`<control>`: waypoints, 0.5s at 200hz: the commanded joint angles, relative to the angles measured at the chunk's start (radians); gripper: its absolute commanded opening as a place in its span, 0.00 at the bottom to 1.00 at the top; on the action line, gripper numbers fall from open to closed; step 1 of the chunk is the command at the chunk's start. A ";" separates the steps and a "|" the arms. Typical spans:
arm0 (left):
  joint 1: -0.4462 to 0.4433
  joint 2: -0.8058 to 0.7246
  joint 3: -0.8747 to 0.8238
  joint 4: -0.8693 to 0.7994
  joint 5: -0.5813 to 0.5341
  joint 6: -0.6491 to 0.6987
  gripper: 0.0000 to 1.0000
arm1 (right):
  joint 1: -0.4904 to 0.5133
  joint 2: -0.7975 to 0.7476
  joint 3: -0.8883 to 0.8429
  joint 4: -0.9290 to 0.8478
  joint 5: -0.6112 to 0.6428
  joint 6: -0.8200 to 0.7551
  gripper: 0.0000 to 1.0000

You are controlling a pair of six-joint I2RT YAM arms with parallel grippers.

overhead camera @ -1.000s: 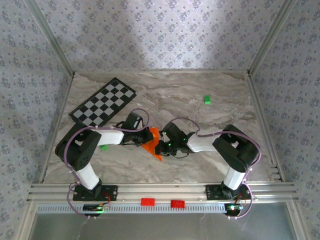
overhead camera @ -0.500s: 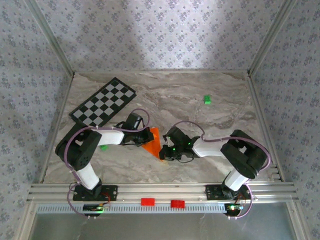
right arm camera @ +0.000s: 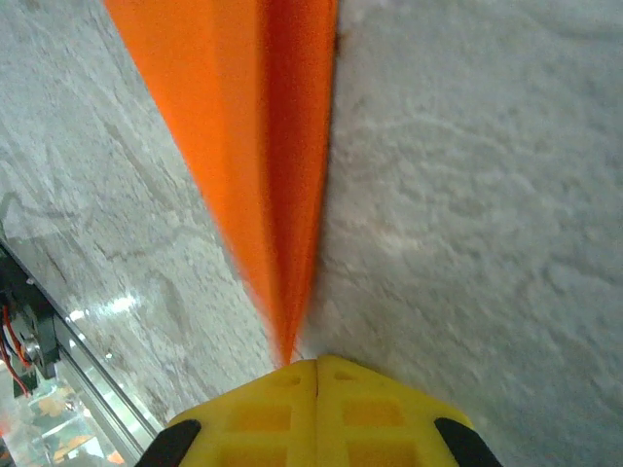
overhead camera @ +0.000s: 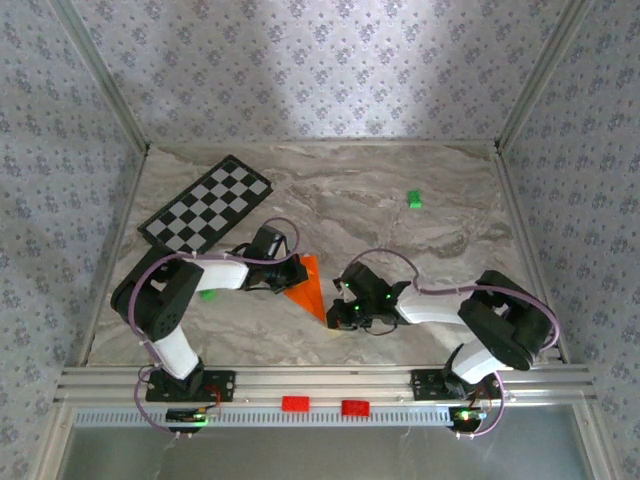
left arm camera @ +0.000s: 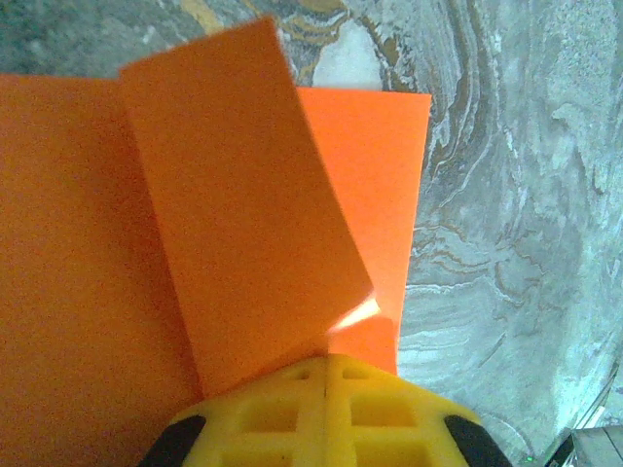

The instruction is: Fold a paper plane with a square sheet of paper (pick it up from the middle)

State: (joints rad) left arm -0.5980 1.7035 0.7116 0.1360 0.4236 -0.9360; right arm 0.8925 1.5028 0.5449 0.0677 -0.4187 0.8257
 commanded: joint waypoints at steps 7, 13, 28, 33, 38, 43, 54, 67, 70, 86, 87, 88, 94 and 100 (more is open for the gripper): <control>-0.002 0.048 -0.050 -0.130 -0.098 0.006 0.00 | -0.023 -0.100 -0.024 -0.112 -0.030 0.027 0.00; -0.003 0.048 -0.050 -0.130 -0.099 0.006 0.01 | -0.034 -0.129 -0.019 -0.106 -0.031 0.034 0.00; -0.006 0.047 -0.049 -0.127 -0.096 0.005 0.01 | -0.067 -0.179 0.007 -0.104 -0.029 0.045 0.00; -0.007 0.047 -0.050 -0.128 -0.094 0.005 0.01 | -0.078 -0.184 0.018 -0.104 -0.031 0.045 0.00; -0.007 0.046 -0.049 -0.127 -0.094 0.005 0.01 | -0.088 -0.181 0.032 -0.100 -0.037 0.045 0.00; -0.007 0.046 -0.049 -0.127 -0.094 0.004 0.01 | -0.095 -0.170 0.049 -0.097 -0.043 0.042 0.00; -0.006 0.044 -0.049 -0.126 -0.094 0.003 0.01 | -0.105 -0.123 0.092 -0.091 -0.056 0.037 0.00; -0.006 0.044 -0.045 -0.125 -0.092 0.003 0.01 | -0.109 -0.045 0.155 -0.094 -0.066 0.036 0.00; -0.007 0.045 -0.044 -0.126 -0.092 0.004 0.00 | -0.108 -0.025 0.173 -0.095 -0.065 0.038 0.00; -0.008 0.044 -0.038 -0.128 -0.089 0.005 0.00 | -0.097 0.068 0.240 -0.085 -0.064 0.046 0.00; -0.008 0.044 -0.038 -0.129 -0.089 0.005 0.01 | -0.097 0.073 0.245 -0.085 -0.064 0.045 0.00; -0.008 0.044 -0.038 -0.129 -0.090 0.005 0.01 | -0.097 0.078 0.251 -0.085 -0.065 0.045 0.00; -0.008 0.044 -0.038 -0.131 -0.089 0.005 0.01 | -0.093 0.108 0.274 -0.083 -0.061 0.043 0.00; -0.009 0.045 -0.036 -0.131 -0.089 0.005 0.01 | -0.088 0.136 0.298 -0.094 -0.057 0.042 0.00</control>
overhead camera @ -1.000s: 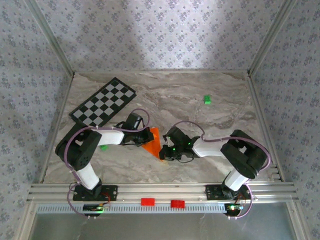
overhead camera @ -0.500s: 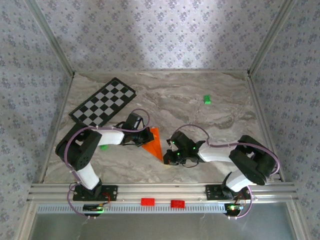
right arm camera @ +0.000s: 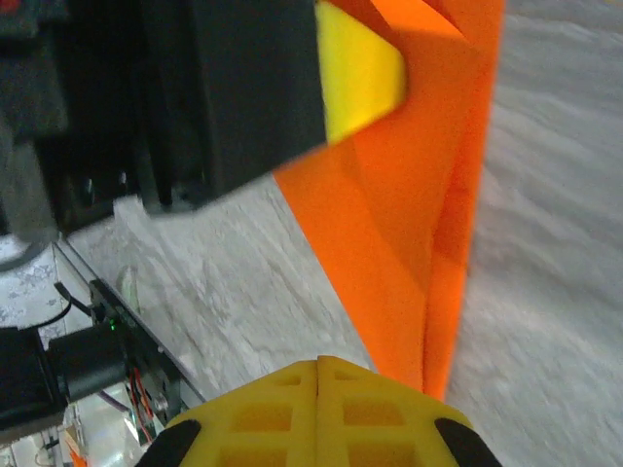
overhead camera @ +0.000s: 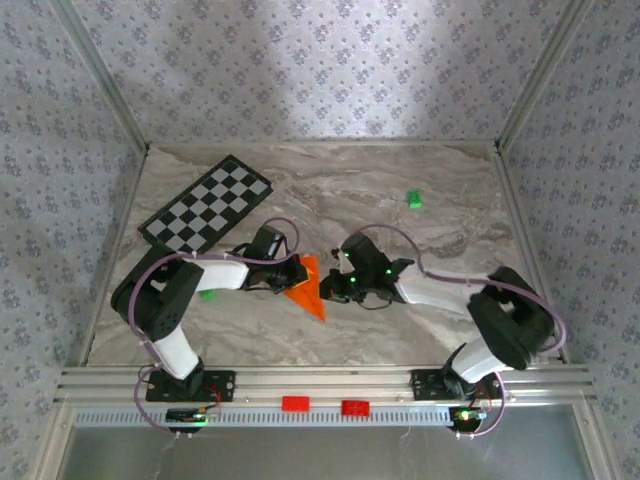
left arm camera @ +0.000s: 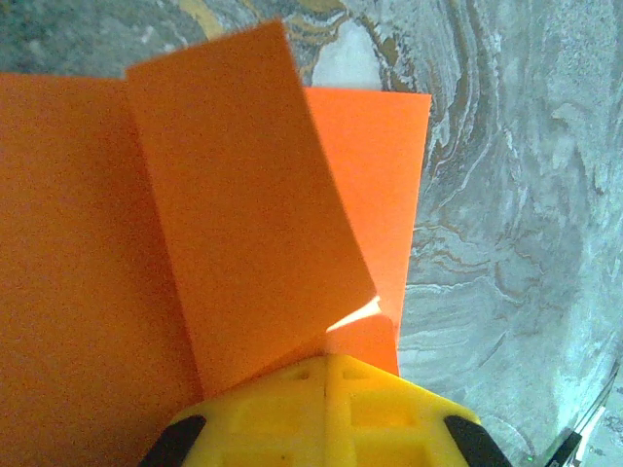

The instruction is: Fold a paper plane with a square sheet of paper (pick it up from the middle)

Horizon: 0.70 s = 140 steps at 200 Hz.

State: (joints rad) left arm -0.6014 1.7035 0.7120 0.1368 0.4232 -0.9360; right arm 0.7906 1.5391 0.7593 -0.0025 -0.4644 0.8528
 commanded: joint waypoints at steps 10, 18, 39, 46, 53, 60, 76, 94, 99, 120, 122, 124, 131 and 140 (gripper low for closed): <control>-0.004 0.047 -0.034 -0.133 -0.086 0.006 0.01 | 0.017 0.143 0.130 -0.048 -0.010 0.008 0.00; -0.005 0.047 -0.033 -0.131 -0.086 0.006 0.01 | 0.020 0.169 0.155 -0.060 -0.003 0.002 0.00; -0.005 0.051 -0.028 -0.133 -0.085 0.008 0.01 | 0.013 0.232 0.190 -0.067 -0.007 0.002 0.00; -0.005 0.053 -0.026 -0.132 -0.082 0.010 0.01 | 0.009 0.249 0.200 -0.078 -0.009 -0.001 0.00; -0.005 0.054 -0.026 -0.132 -0.082 0.010 0.01 | 0.008 0.262 0.205 -0.083 -0.008 -0.003 0.00; -0.005 0.054 -0.026 -0.132 -0.081 0.011 0.01 | 0.009 0.273 0.206 -0.085 -0.006 -0.004 0.00; -0.005 0.056 -0.025 -0.134 -0.082 0.012 0.01 | 0.020 0.285 0.197 -0.130 0.021 -0.015 0.00; -0.005 0.054 -0.024 -0.135 -0.083 0.016 0.01 | 0.020 0.291 0.145 -0.151 0.049 -0.010 0.00; -0.005 0.054 -0.022 -0.135 -0.082 0.017 0.01 | 0.019 0.290 0.126 -0.151 0.053 -0.004 0.00; -0.003 0.052 -0.005 -0.150 -0.081 0.034 0.01 | 0.012 0.286 0.034 -0.094 0.053 0.031 0.00; -0.003 0.051 -0.002 -0.151 -0.081 0.035 0.01 | 0.012 0.286 0.025 -0.087 0.052 0.033 0.00; -0.003 0.051 -0.001 -0.153 -0.080 0.035 0.01 | 0.010 0.288 0.020 -0.082 0.051 0.036 0.00; -0.003 0.048 0.008 -0.158 -0.079 0.043 0.01 | 0.010 0.289 -0.004 -0.063 0.045 0.047 0.00; -0.004 0.040 0.020 -0.164 -0.074 0.052 0.01 | 0.010 0.289 -0.028 -0.043 0.045 0.056 0.00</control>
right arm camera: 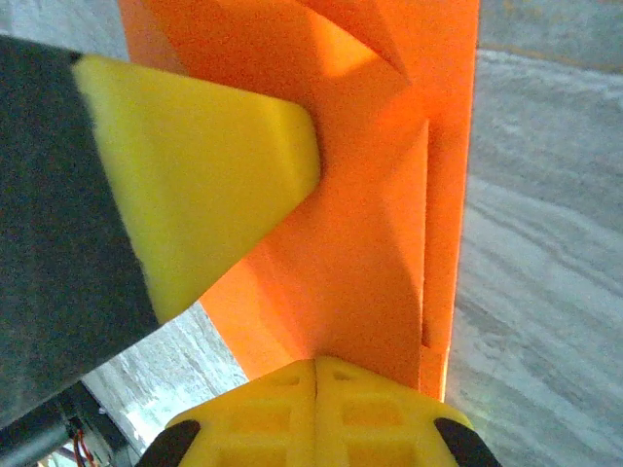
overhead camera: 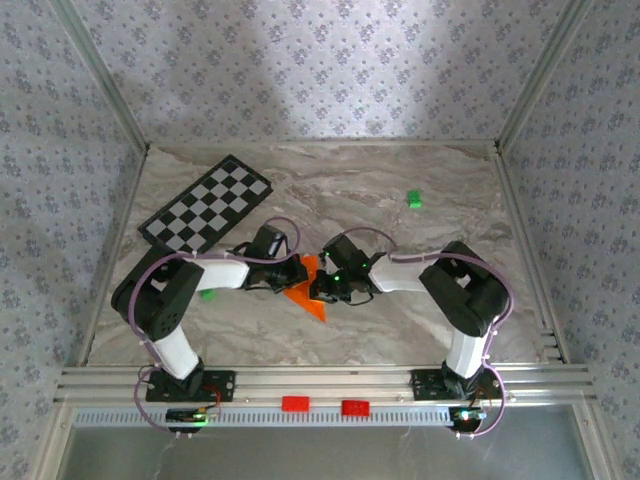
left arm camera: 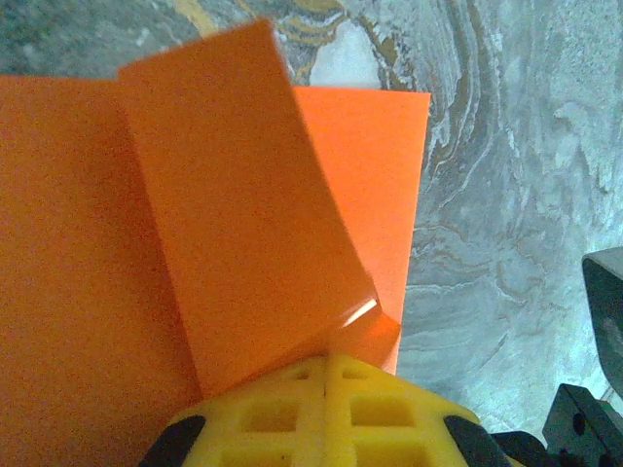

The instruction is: Fold a paper plane with a square sheet of paper (pick it up from the middle)

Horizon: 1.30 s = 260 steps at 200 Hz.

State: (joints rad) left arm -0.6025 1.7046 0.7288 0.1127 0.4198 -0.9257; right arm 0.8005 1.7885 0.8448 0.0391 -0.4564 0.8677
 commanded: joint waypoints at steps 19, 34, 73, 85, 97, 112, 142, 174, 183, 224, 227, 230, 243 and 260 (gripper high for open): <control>0.000 0.006 0.035 -0.148 -0.042 0.064 0.02 | 0.000 0.043 -0.150 -0.056 0.032 0.058 0.00; -0.002 -0.041 0.055 -0.155 -0.022 0.074 0.04 | 0.001 0.046 -0.170 -0.037 0.027 0.065 0.00; -0.012 -0.117 0.037 -0.165 -0.002 0.052 0.00 | 0.003 0.044 -0.182 -0.027 0.028 0.067 0.00; -0.022 -0.104 0.018 -0.129 0.030 0.038 0.00 | 0.003 0.043 -0.178 -0.031 0.030 0.064 0.00; -0.033 -0.085 0.002 -0.088 0.051 0.020 0.00 | 0.003 0.043 -0.175 -0.039 0.036 0.062 0.00; -0.042 -0.053 0.005 -0.066 0.064 0.019 0.00 | 0.003 0.045 -0.173 -0.039 0.040 0.060 0.00; -0.015 0.024 -0.018 -0.042 0.040 0.009 0.00 | 0.003 0.049 -0.174 -0.048 0.039 0.052 0.00; 0.069 0.048 -0.024 -0.020 0.052 0.037 0.00 | 0.006 0.043 -0.186 -0.065 0.050 0.035 0.00; 0.095 0.054 -0.009 -0.028 0.058 0.054 0.00 | 0.006 0.043 -0.188 -0.066 0.050 0.029 0.00; 0.183 0.102 0.077 -0.084 0.080 0.130 0.00 | 0.006 0.049 -0.197 -0.068 0.048 0.013 0.00; 0.190 0.107 0.083 -0.087 0.080 0.133 0.00 | 0.006 0.050 -0.199 -0.068 0.047 0.013 0.00; 0.196 0.112 0.087 -0.091 0.080 0.135 0.00 | 0.006 0.049 -0.199 -0.067 0.047 0.013 0.00; 0.218 0.129 0.105 -0.108 0.075 0.146 0.00 | 0.006 0.049 -0.202 -0.065 0.048 0.009 0.00; 0.238 0.144 0.128 -0.135 0.069 0.151 0.00 | 0.005 0.048 -0.204 -0.065 0.044 0.006 0.00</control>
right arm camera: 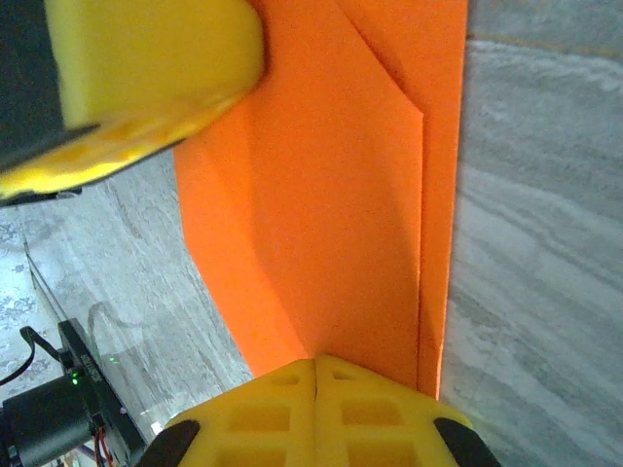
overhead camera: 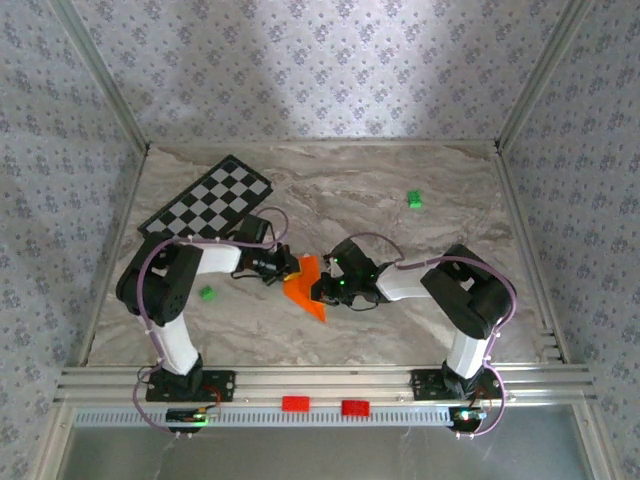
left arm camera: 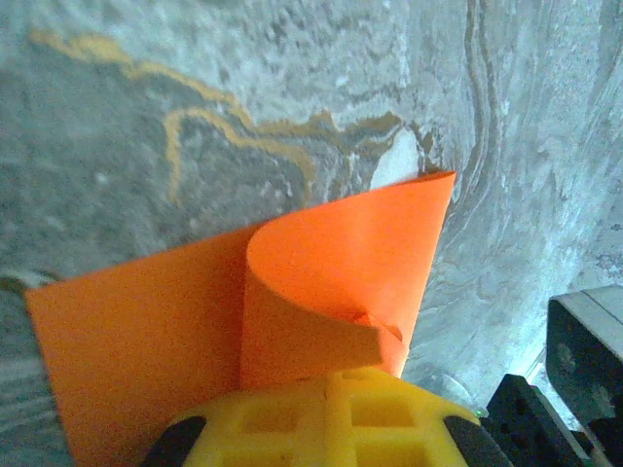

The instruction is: Fold a paper plane with a square sheet of paper (pick it up from the middle)

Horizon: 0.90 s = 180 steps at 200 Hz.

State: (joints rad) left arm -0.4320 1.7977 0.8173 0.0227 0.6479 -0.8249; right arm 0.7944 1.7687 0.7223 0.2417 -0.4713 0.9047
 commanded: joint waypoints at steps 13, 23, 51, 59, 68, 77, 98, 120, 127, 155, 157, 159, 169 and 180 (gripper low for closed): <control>0.077 0.051 0.058 -0.068 -0.175 0.053 0.00 | 0.012 0.065 -0.084 -0.267 0.056 -0.035 0.00; 0.084 0.052 0.074 -0.089 -0.186 0.060 0.00 | 0.012 0.063 -0.086 -0.268 0.051 -0.039 0.00; 0.108 0.073 0.112 -0.122 -0.202 0.077 0.00 | 0.013 0.058 -0.092 -0.266 0.042 -0.048 0.00; 0.111 0.077 0.119 -0.128 -0.204 0.075 0.00 | 0.013 0.057 -0.095 -0.265 0.038 -0.050 0.00; 0.111 0.075 0.127 -0.141 -0.211 0.078 0.00 | 0.014 0.055 -0.097 -0.265 0.034 -0.052 0.00; 0.111 0.067 0.135 -0.158 -0.220 0.079 0.00 | 0.013 0.051 -0.102 -0.266 0.036 -0.053 0.00; 0.111 0.023 0.138 -0.181 -0.238 0.071 0.00 | 0.012 0.046 -0.110 -0.256 0.031 -0.053 0.00; 0.111 -0.052 0.138 -0.218 -0.263 0.071 0.00 | 0.012 0.040 -0.122 -0.247 0.024 -0.052 0.00; 0.112 -0.082 0.133 -0.226 -0.271 0.069 0.00 | 0.012 0.035 -0.126 -0.245 0.025 -0.050 0.00; 0.102 -0.181 0.075 -0.207 -0.260 0.035 0.00 | 0.009 0.029 -0.132 -0.233 0.021 -0.047 0.00; 0.098 -0.188 0.070 -0.202 -0.256 0.032 0.00 | 0.009 0.029 -0.131 -0.231 0.021 -0.047 0.00; 0.095 -0.195 0.063 -0.195 -0.250 0.031 0.00 | 0.009 0.029 -0.131 -0.231 0.021 -0.046 0.00; 0.064 -0.224 0.038 -0.176 -0.237 0.018 0.00 | 0.007 0.031 -0.132 -0.224 0.017 -0.044 0.00; 0.015 -0.244 0.016 -0.153 -0.229 0.011 0.00 | 0.008 0.032 -0.132 -0.213 0.015 -0.041 0.00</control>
State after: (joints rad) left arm -0.3405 1.6100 0.8864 -0.1516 0.4103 -0.7864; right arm 0.7944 1.7359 0.6655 0.2741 -0.4980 0.8742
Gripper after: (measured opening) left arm 0.049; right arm 0.049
